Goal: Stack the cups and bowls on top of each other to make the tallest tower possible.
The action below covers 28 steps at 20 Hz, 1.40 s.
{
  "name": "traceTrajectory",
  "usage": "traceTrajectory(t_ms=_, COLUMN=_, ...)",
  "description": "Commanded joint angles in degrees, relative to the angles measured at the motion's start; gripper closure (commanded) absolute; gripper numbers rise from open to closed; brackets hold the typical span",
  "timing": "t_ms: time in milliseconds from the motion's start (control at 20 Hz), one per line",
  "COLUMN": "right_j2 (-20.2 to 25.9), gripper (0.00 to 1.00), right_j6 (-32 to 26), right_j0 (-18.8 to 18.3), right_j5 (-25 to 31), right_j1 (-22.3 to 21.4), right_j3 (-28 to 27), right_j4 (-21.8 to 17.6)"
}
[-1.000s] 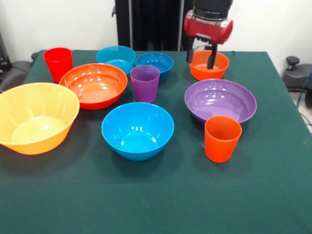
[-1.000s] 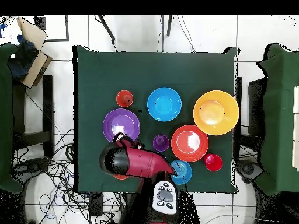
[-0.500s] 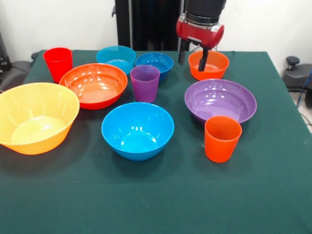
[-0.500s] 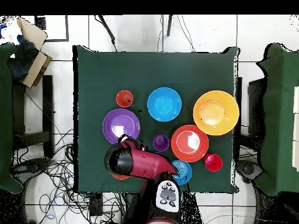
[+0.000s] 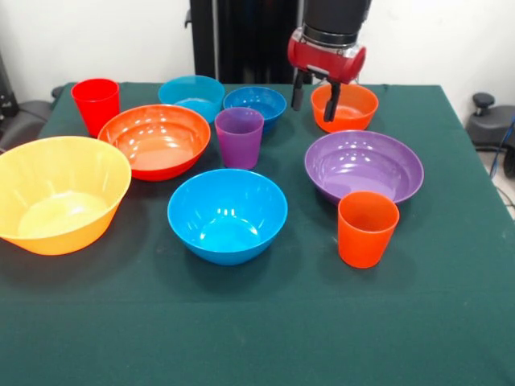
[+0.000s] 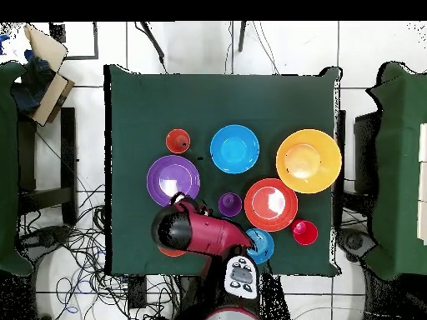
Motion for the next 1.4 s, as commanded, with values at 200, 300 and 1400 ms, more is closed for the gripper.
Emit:
traceTrajectory(t_ms=200, right_j2=1.5, gripper=0.0, right_j6=4.1, right_j0=0.1, right_j5=0.9, right_j1=-0.5, right_j3=-0.9, right_j4=-2.9)
traceTrajectory(t_ms=300, right_j2=0.9, gripper=0.0, right_j6=3.0, right_j0=-0.3, right_j5=2.4, right_j1=-1.3, right_j3=-1.2, right_j4=-3.5)
traceTrajectory(t_ms=1400, right_j2=2.7, gripper=0.0, right_j6=3.4, right_j0=-5.3, right_j5=-7.5, right_j1=6.7, right_j3=-3.8, right_j4=-9.9)
